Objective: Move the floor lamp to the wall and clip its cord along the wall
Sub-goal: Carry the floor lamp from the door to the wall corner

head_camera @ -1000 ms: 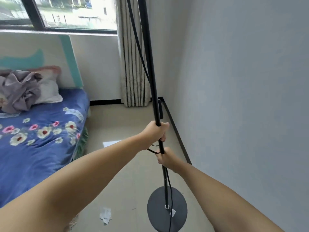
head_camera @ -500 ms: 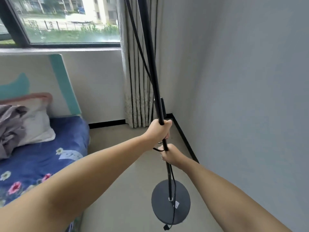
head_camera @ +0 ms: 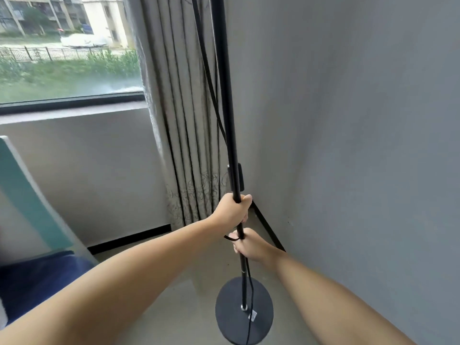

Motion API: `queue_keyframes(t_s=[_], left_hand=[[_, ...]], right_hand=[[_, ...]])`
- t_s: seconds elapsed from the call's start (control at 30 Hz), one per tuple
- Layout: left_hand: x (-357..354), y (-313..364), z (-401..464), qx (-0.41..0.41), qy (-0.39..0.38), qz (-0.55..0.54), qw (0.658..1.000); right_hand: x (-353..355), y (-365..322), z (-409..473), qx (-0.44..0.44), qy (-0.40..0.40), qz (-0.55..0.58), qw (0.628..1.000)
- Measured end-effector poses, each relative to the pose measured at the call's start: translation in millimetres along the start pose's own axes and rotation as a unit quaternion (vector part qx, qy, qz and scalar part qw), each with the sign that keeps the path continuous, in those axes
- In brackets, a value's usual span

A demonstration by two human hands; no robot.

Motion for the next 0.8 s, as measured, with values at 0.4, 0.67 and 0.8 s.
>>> queue_keyframes(t_s=[0.4, 0.67, 0.8], left_hand=[[17.3, -74.3, 271.9, -0.003, -0.104, -0.007, 0.995], [-24.8, -152.4, 420.2, 0.059, -0.133, -0.026, 0.989], [-59.9, -218.9, 487.8, 0.087, -0.103, -0.03, 0.99]], right_hand=[[87.1, -27.8, 251.1, -0.076, 0.032, -0.052, 0.995], [142.4, 26.1, 406.3, -0.131, 0.031, -0.027, 0.991], [159.2, 78.2, 494.4, -0.133, 0.039, -0.036, 0.99]])
Point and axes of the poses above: each hand's wrist, its own z-axis towards the middle knuckle, its own x-axis out of the back of the hand, y = z × x, the point moved 4 cm from there along z, towards the middle knuckle, and after that the axes turned 9 degrees about -x, right-handed, at the moved point
